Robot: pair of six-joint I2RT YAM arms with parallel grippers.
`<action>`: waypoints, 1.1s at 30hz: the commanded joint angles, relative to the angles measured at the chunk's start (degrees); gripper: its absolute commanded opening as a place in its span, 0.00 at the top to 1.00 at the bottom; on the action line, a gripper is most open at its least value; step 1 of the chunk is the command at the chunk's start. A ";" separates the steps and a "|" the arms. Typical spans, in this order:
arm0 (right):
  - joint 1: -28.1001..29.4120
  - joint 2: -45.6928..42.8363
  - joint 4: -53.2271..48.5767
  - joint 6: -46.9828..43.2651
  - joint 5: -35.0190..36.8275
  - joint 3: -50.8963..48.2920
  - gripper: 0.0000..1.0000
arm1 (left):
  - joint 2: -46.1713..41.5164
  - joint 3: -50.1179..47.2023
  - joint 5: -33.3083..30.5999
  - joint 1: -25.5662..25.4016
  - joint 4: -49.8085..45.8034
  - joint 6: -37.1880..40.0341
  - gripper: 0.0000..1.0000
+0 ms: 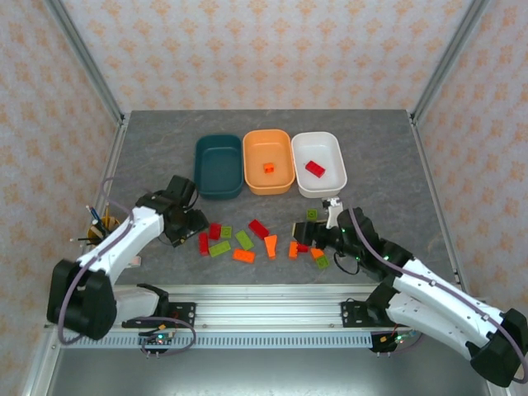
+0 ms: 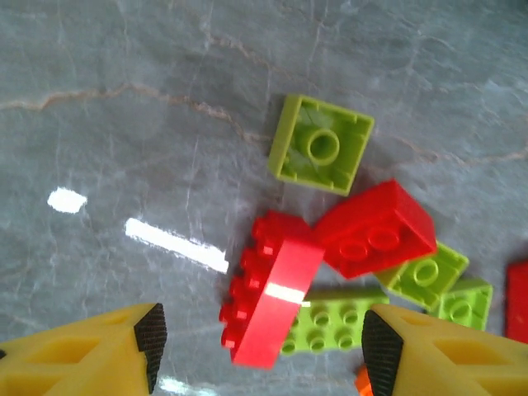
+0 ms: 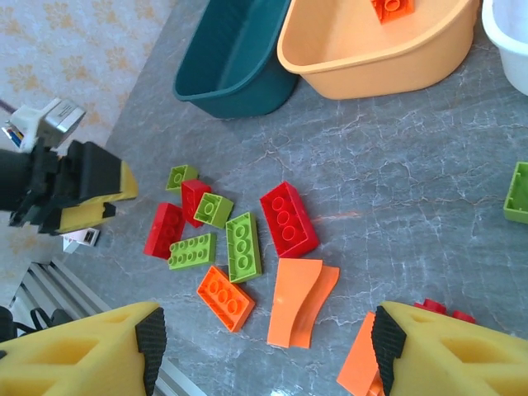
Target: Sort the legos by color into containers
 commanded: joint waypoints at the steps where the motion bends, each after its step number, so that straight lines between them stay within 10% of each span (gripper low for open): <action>1: 0.53 2.22 4.13 0.47 -1.19 1.13 0.31 | 5.17 4.58 -2.81 0.61 4.49 5.48 0.33; 15: 0.53 9.56 6.37 0.89 -2.78 5.06 0.31 | 18.34 5.95 -3.77 1.10 10.20 9.62 0.36; 33: 0.52 8.25 2.59 1.39 7.22 10.36 0.32 | 17.28 7.60 -7.41 0.84 8.27 10.30 0.72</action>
